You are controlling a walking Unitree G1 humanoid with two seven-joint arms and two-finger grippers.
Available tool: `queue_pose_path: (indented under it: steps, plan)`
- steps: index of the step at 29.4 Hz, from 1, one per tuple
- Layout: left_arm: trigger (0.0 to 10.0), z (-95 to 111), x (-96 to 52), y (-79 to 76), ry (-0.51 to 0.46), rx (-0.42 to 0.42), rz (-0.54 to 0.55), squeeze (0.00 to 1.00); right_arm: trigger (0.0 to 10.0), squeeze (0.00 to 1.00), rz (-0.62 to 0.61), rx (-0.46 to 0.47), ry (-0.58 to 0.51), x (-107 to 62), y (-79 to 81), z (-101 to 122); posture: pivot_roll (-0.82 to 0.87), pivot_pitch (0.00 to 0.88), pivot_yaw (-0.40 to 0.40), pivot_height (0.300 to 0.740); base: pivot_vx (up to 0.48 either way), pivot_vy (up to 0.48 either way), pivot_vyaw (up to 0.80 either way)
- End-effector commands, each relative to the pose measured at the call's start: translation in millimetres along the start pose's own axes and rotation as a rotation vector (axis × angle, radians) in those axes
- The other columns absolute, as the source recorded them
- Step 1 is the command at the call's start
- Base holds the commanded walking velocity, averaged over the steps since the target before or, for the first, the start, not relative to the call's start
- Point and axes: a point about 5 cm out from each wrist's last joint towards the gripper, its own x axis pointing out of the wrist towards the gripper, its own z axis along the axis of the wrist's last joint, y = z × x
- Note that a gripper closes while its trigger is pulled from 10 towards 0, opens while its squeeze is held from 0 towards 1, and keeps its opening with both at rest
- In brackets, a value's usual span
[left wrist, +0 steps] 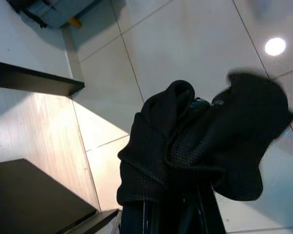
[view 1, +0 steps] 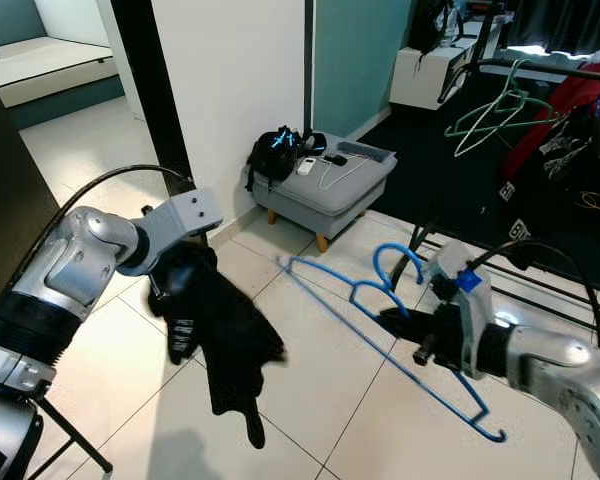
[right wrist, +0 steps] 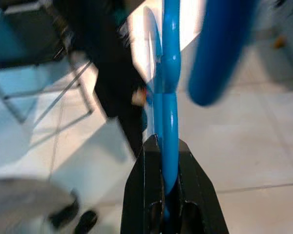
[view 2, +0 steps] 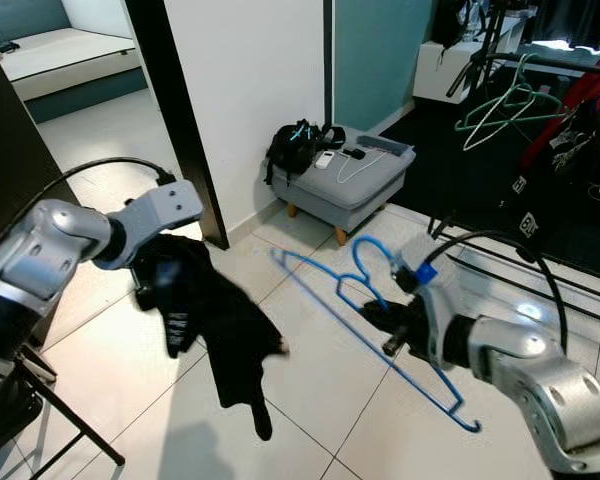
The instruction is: Hang hanger
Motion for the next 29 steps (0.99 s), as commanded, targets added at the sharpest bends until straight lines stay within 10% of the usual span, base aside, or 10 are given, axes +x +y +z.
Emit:
queue_pose_path:
  steps: [1,22,29]
  plan:
    - [10.0,11,-5.3,8.7,-0.048,-0.003,0.041,0.0,10.0,0.0,0.034,-0.013,0.03,2.2,6.4,-3,-0.02,0.025,0.059,0.74,0.0,0.0,0.0]
    - [10.0,29,-4.8,7.1,-0.159,0.008,0.025,0.0,10.0,0.0,0.09,0.036,-0.133,6.0,14.3,16,-0.01,0.026,0.065,0.74,0.0,0.0,0.0]
    - [10.0,37,-7.2,25.2,-0.242,-0.248,0.15,0.0,10.0,0.0,0.212,0.07,-0.275,0.1,26.7,33,-0.01,0.027,0.063,0.74,0.0,0.0,0.0]
